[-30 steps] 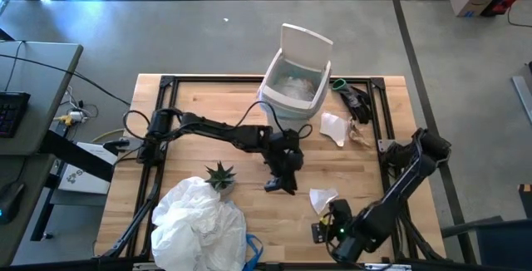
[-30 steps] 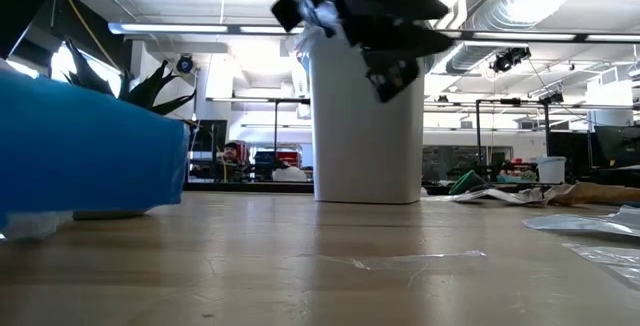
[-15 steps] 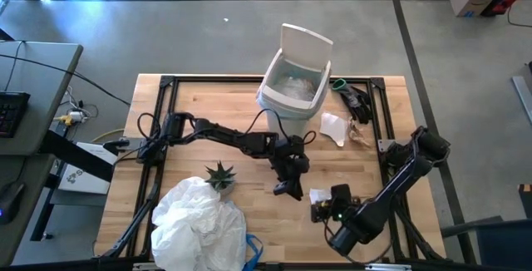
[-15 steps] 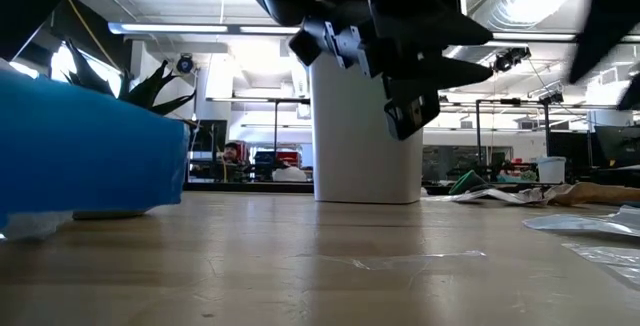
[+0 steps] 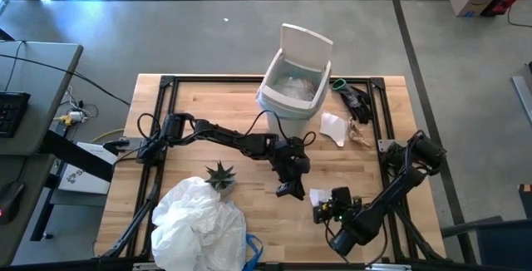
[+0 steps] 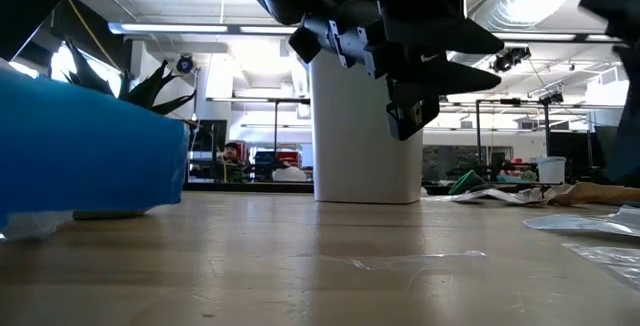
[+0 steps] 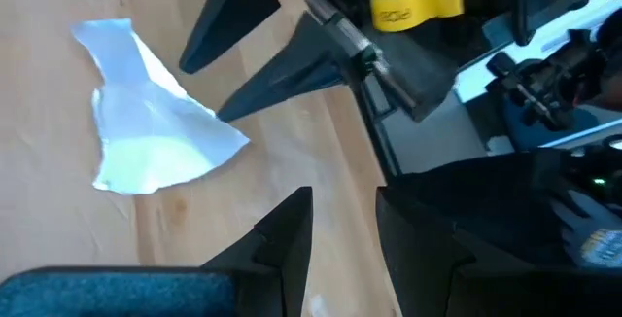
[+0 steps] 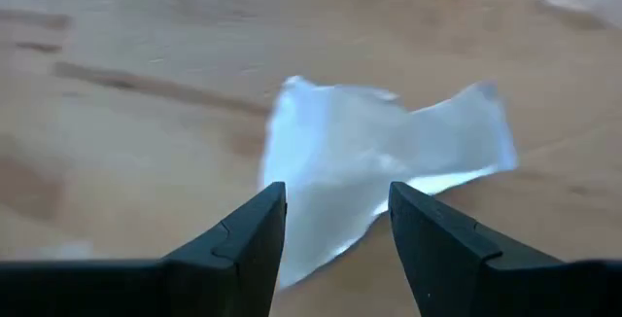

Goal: Place trash/remove bag and relplace
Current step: Put the white paper into the trash bin

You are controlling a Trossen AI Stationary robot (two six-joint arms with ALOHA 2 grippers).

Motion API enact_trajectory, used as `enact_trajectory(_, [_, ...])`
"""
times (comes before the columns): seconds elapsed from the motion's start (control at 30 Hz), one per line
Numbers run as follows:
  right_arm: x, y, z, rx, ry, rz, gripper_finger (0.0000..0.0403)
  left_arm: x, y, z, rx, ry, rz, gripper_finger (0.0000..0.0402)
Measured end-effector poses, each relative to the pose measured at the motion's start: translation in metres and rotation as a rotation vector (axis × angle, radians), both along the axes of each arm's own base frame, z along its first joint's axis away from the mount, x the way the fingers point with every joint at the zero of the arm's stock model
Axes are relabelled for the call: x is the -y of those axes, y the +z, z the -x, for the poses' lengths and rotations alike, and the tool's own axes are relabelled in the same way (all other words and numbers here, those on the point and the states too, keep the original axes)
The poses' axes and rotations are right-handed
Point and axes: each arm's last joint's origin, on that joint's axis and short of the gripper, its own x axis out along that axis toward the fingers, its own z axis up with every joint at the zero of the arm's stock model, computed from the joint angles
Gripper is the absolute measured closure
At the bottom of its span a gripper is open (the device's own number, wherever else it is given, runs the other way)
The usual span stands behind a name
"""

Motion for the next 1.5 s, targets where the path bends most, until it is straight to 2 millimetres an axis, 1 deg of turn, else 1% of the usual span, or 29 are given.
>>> enact_trajectory(0.13, [0.006,-0.007,0.005,-0.085,-0.014,-0.013,0.0231,0.000,-0.003,-0.001,-0.007,0.030,-0.018,0.0303])
enact_trajectory(0.23, [0.008,-0.017,0.016,-0.160,-0.011,-0.033,0.0231,0.001,-0.007,-0.002,-0.025,0.036,-0.014,0.0303])
enact_trajectory(0.3, [0.008,-0.024,0.023,-0.144,0.011,-0.027,0.0231,0.003,-0.011,-0.003,-0.026,0.034,-0.015,0.0303])
enact_trajectory(0.4, [0.010,-0.032,0.026,-0.060,0.038,-0.020,0.0231,0.007,-0.016,-0.002,-0.054,0.035,-0.007,0.0303])
enact_trajectory(0.53, [0.015,-0.040,0.019,0.051,0.028,-0.041,0.0231,0.013,-0.023,-0.002,-0.086,0.027,0.000,0.0303])
enact_trajectory(0.63, [0.015,-0.043,0.014,0.160,0.025,-0.017,0.0231,0.018,-0.025,-0.001,-0.091,0.018,0.001,0.0303])
enact_trajectory(0.7, [0.019,-0.045,0.009,0.213,0.005,-0.010,0.0231,0.020,-0.025,-0.001,-0.091,0.012,-0.001,0.0303])
enact_trajectory(0.8, [0.028,-0.049,0.003,0.219,-0.025,-0.026,0.0231,0.023,-0.025,0.000,-0.081,0.005,-0.016,0.0303])
enact_trajectory(0.93, [0.035,-0.050,-0.001,0.239,-0.046,0.000,0.0231,0.023,-0.027,0.000,-0.073,0.032,-0.074,0.0303])
enact_trajectory(1.07, [0.044,-0.051,-0.009,0.226,-0.061,0.022,0.0231,0.021,-0.031,0.003,-0.093,0.052,-0.145,0.0303])
enact_trajectory(1.17, [0.052,-0.051,-0.015,0.219,-0.083,0.032,0.0231,0.021,-0.034,0.005,-0.117,0.043,-0.165,0.0303])
enact_trajectory(1.23, [0.057,-0.051,-0.019,0.210,-0.086,0.042,0.0231,0.021,-0.041,0.005,-0.132,0.038,-0.172,0.0303])
enact_trajectory(1.37, [0.066,-0.051,-0.030,0.200,-0.066,0.054,0.0231,0.024,-0.062,0.005,-0.208,0.044,-0.164,0.0303])
enact_trajectory(1.43, [0.069,-0.051,-0.035,0.200,-0.054,0.053,0.0232,0.027,-0.067,0.005,-0.223,0.054,-0.159,0.0303])
enact_trajectory(1.5, [0.072,-0.051,-0.039,0.192,-0.032,0.055,0.0241,0.029,-0.068,0.005,-0.232,0.066,-0.166,0.0303])
